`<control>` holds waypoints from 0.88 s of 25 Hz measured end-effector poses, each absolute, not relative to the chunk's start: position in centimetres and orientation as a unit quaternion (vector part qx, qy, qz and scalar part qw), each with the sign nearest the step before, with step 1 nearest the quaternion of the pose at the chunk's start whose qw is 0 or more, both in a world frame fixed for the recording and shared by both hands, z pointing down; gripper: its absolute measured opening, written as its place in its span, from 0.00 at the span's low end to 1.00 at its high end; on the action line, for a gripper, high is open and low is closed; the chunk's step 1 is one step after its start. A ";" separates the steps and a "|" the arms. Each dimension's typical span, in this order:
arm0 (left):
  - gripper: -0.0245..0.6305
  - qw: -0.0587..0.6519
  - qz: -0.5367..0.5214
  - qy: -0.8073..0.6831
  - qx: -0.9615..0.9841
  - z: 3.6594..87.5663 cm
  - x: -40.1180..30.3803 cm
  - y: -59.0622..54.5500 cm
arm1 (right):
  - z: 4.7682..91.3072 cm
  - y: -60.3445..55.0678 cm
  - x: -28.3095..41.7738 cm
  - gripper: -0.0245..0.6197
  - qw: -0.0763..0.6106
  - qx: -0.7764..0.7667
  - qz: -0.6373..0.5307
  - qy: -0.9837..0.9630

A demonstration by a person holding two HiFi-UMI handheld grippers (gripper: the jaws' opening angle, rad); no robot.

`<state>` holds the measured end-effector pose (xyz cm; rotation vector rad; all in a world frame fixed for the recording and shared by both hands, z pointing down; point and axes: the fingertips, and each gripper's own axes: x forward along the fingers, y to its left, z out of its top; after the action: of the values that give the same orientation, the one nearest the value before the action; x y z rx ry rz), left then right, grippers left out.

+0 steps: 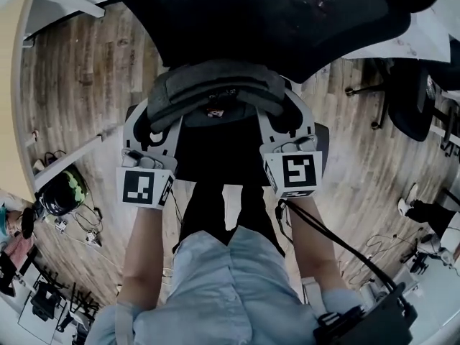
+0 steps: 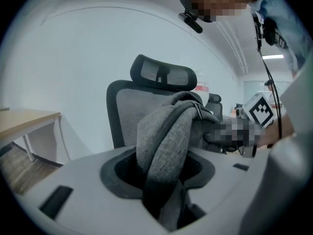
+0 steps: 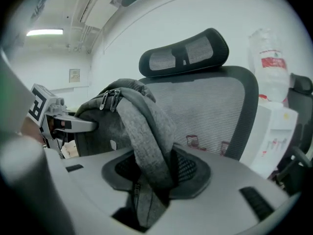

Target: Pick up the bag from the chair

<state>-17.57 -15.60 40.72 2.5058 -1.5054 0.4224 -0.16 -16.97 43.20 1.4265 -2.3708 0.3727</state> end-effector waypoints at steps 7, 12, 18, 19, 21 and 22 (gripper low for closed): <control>0.32 0.056 0.131 -0.516 0.845 36.1 -17.1 -13.6 | 38.2 -15.3 0.4 0.25 0.149 0.506 0.095 -0.844; 0.32 0.021 0.115 -0.527 0.842 31.0 -16.4 -12.6 | 33.2 -14.5 1.0 0.25 0.128 0.507 0.077 -0.849; 0.33 -0.010 0.094 -0.541 0.835 25.3 -15.4 -12.3 | 27.5 -14.4 2.2 0.26 0.107 0.504 0.056 -0.855; 0.33 -0.012 0.092 -0.542 0.835 24.5 -14.9 -12.0 | 26.6 -14.1 2.7 0.26 0.104 0.506 0.054 -0.855; 0.33 -0.014 0.086 -0.541 0.836 22.8 -13.9 -11.5 | 24.7 -13.5 3.7 0.26 0.098 0.510 0.048 -0.853; 0.34 -0.017 0.081 -0.541 0.837 21.9 -13.5 -11.3 | 23.8 -13.3 4.2 0.26 0.094 0.512 0.042 -0.853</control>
<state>-13.50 -11.30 21.92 2.6570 -1.7192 0.2565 4.15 -13.31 23.75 1.5185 -2.5293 0.1259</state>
